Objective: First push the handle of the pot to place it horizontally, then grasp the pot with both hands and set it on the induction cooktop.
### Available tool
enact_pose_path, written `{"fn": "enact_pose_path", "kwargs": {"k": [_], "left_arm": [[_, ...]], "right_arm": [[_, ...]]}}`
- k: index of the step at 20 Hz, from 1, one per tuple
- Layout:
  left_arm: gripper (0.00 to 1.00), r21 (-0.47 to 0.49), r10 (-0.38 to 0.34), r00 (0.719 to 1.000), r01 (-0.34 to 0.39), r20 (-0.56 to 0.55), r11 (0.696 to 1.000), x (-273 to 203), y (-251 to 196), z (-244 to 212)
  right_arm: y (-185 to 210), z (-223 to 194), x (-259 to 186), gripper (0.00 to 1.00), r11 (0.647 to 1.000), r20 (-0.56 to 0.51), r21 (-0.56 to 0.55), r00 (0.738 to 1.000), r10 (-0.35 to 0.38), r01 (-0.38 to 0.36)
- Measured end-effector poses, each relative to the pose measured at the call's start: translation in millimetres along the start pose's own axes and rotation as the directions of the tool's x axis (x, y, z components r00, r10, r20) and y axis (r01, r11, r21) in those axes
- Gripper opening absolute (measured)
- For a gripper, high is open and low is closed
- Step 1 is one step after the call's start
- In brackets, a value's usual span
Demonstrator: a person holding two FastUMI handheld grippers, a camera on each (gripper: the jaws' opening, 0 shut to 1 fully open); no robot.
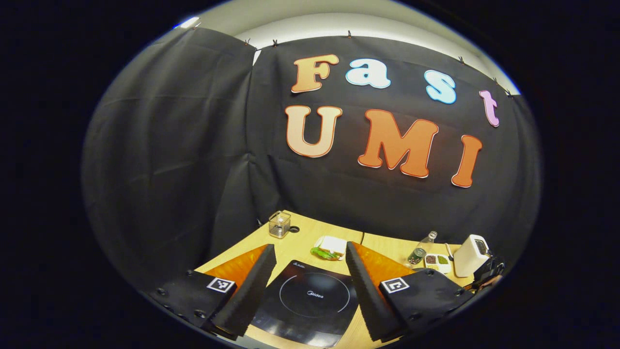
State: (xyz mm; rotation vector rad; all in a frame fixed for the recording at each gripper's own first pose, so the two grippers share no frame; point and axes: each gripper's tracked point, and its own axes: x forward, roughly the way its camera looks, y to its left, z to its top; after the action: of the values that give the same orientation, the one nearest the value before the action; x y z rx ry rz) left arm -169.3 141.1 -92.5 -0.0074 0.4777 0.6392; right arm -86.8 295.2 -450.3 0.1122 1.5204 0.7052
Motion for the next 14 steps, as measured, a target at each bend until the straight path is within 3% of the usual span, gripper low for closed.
{"fn": "enact_pose_path", "kwargs": {"k": [2, 4, 5, 7, 11, 14], "left_arm": [[0.98, -0.008, -0.040, 0.999, 0.039, -0.031, 0.999, 10.1, -10.8, -11.3], [0.95, -0.012, -0.088, 0.993, 0.087, -0.075, 0.996, 22.5, -28.2, -27.0], [0.92, -0.013, -0.113, 0.988, 0.112, -0.102, 0.994, 29.8, -38.2, -35.8], [0.94, -0.014, -0.166, 0.971, 0.166, -0.172, 0.986, 44.8, -62.2, -58.9], [0.95, -0.029, -0.253, 0.888, 0.262, -0.383, 0.965, 75.8, -116.2, -126.9], [0.95, -0.090, -0.331, 0.797, 0.333, -0.505, 0.939, 87.6, -159.8, -167.8]], "right_arm": [[0.6, 6.9, 2.2, 0.00, 1.000, 0.007, -0.004, 1.000, -0.021, 0.021], [1.0, 15.6, 5.7, 0.00, 0.999, 0.016, -0.014, 0.999, -0.038, 0.038], [-1.5, 18.9, 5.7, 0.00, 0.999, 0.017, -0.016, 0.998, -0.052, 0.052], [-1.2, 21.8, 1.4, 0.00, 0.998, 0.021, -0.004, 0.998, -0.067, 0.067], [1.3, 32.1, -20.0, 0.04, 0.999, 0.081, 0.021, 0.995, -0.051, 0.050], [10.3, 49.0, -35.4, 0.23, 1.000, 0.132, -0.004, 0.991, -0.007, 0.007]]}}
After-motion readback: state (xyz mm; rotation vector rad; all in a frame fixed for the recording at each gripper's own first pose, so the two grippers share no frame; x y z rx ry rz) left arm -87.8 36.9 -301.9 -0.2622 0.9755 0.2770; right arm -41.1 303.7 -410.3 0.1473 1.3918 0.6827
